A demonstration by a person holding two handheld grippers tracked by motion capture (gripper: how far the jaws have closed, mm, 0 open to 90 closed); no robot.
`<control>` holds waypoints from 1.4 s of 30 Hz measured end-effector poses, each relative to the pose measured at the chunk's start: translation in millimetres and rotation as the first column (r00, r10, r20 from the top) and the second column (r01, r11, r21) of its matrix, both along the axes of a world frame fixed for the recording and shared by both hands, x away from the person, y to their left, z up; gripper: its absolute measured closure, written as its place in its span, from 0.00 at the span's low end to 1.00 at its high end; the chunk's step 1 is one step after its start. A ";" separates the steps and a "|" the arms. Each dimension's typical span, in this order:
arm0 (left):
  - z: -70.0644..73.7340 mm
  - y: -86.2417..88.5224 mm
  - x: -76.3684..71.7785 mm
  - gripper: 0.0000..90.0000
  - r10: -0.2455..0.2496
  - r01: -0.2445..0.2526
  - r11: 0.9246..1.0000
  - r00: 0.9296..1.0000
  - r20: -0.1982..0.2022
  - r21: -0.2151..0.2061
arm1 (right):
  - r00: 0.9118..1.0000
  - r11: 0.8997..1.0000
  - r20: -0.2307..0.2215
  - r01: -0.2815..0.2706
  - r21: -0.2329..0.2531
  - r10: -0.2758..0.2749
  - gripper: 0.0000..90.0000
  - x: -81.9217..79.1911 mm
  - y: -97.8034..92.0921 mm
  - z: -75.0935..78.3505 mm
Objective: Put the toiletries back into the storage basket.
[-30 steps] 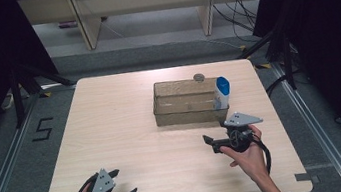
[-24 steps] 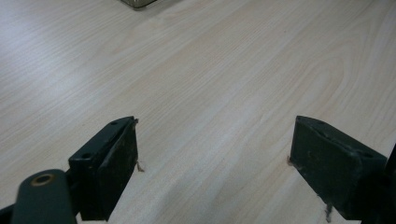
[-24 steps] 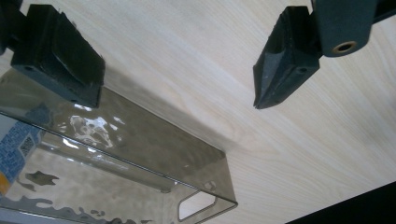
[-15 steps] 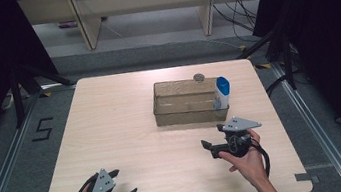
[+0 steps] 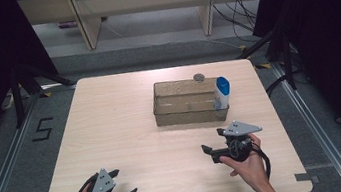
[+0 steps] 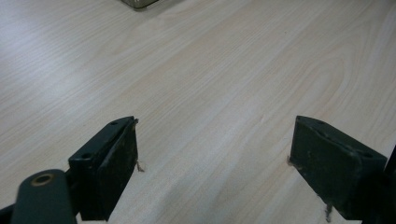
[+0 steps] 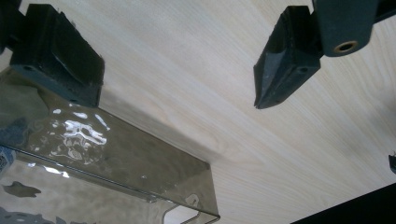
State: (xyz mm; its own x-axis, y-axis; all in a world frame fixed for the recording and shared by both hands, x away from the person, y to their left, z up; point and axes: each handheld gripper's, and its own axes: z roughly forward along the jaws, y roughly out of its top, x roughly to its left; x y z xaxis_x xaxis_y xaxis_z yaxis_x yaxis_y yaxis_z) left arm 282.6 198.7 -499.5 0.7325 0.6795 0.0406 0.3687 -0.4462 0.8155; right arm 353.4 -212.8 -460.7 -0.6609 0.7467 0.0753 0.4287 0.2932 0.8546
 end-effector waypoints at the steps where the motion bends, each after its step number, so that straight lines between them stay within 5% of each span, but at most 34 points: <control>1: 0.0 0.0 -0.1 0.16 0.001 -0.001 1.000 1.000 0.000 -0.001 | 1.000 1.000 -0.025 0.014 0.019 -0.013 0.19 -2.3 1.3 -0.4; 4: 0.0 0.0 -0.1 0.16 0.001 -0.001 1.000 1.000 0.000 0.000 | 1.000 1.000 0.001 0.005 -0.004 -0.005 0.19 -2.0 -1.1 -1.2; 5: 0.0 0.0 -0.1 0.16 0.001 -0.001 1.000 1.000 0.000 0.000 | 1.000 1.000 -0.027 0.013 0.006 -0.013 0.19 -4.1 -0.5 -1.0; 21: -0.3 -0.3 -0.1 0.16 0.000 0.000 1.000 1.000 -0.001 -0.005 | 1.000 1.000 -0.013 -0.001 -0.005 0.001 0.19 -9.7 -5.1 -3.7; 26: -0.3 0.1 0.5 0.16 -0.003 0.003 1.000 1.000 0.000 -0.002 | 0.999 1.000 -0.039 0.007 0.021 -0.006 0.17 -13.6 -4.9 -5.3; 34: -0.2 0.1 0.3 0.16 -0.001 0.001 1.000 1.000 0.001 -0.001 | 1.000 1.000 -0.010 -0.006 0.022 0.006 0.17 -17.4 -8.0 -6.7; 37: -0.4 0.1 0.4 0.16 -0.002 0.002 1.000 1.000 0.000 -0.003 | 0.999 0.999 -0.040 0.002 0.034 -0.001 0.17 -22.2 -7.3 -7.1; 38: -0.6 -0.3 0.1 0.17 -0.001 0.001 1.000 1.000 -0.002 -0.010 | 1.000 1.000 -0.009 -0.007 0.023 0.007 0.17 -22.3 -8.5 -8.1; 41: -0.4 0.1 0.4 0.16 -0.001 0.001 1.000 1.000 0.001 -0.002 | 0.999 0.999 -0.042 -0.007 0.041 0.009 0.17 -27.2 -7.7 -8.5; 42: -0.4 0.1 0.3 0.16 -0.001 0.001 1.000 1.000 0.000 -0.002 | 1.000 1.000 -0.016 -0.012 0.024 0.013 0.17 -26.7 -9.3 -8.6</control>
State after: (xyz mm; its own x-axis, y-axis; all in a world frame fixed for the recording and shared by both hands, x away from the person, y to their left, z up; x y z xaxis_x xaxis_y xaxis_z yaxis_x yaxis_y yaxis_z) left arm 282.9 198.8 -499.9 0.7333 0.6788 0.0392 0.3681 -0.4448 0.8165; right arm 326.7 -222.1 -469.4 -0.6688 0.7362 0.1035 0.4388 0.2785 0.8543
